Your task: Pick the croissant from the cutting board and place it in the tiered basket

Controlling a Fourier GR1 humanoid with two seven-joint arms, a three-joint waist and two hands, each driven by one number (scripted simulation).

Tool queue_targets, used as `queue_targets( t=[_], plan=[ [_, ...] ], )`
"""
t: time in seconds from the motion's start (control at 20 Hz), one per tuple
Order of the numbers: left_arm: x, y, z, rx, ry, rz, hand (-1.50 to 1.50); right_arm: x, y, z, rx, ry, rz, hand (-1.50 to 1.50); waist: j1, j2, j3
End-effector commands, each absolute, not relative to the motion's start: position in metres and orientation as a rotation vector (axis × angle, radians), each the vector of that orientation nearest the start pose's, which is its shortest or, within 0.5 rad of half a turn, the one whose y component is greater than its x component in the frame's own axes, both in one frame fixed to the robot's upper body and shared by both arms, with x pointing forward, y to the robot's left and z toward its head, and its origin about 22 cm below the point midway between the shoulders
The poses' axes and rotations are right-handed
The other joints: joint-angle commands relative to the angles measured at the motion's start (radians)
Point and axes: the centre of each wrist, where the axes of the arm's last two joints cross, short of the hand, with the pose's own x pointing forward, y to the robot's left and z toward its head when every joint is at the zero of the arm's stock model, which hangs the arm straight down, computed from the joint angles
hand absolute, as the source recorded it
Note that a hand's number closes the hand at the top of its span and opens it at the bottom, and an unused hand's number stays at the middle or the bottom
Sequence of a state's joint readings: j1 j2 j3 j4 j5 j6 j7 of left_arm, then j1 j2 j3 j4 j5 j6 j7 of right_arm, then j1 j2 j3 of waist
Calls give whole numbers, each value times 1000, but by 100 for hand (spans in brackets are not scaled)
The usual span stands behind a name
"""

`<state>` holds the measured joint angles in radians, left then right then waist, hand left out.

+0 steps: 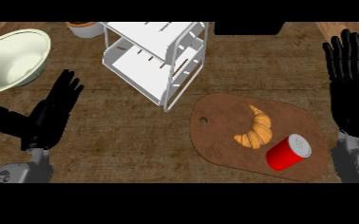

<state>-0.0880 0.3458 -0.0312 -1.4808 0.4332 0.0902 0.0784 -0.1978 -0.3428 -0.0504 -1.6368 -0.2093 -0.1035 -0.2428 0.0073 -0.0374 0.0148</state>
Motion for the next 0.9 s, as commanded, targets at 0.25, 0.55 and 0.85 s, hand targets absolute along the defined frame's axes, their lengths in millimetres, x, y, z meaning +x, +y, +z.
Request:
queue_targets(
  t=[0.25, 0.55, 0.85],
  plan=[
    [265, 264, 26, -37, -1578, -198, 0, 296, -265, 21, -536, -1556, -490, -150, 5, 57, -17],
    [271, 227, 7, -96, -1536, -253, 0, 323, -192, 1, -784, -1557, -552, -150, 14, 47, -14],
    [259, 241, -15, -75, -1515, -230, 0, 337, -166, 14, -954, -1534, -309, -150, -11, 30, -23]
  ],
)
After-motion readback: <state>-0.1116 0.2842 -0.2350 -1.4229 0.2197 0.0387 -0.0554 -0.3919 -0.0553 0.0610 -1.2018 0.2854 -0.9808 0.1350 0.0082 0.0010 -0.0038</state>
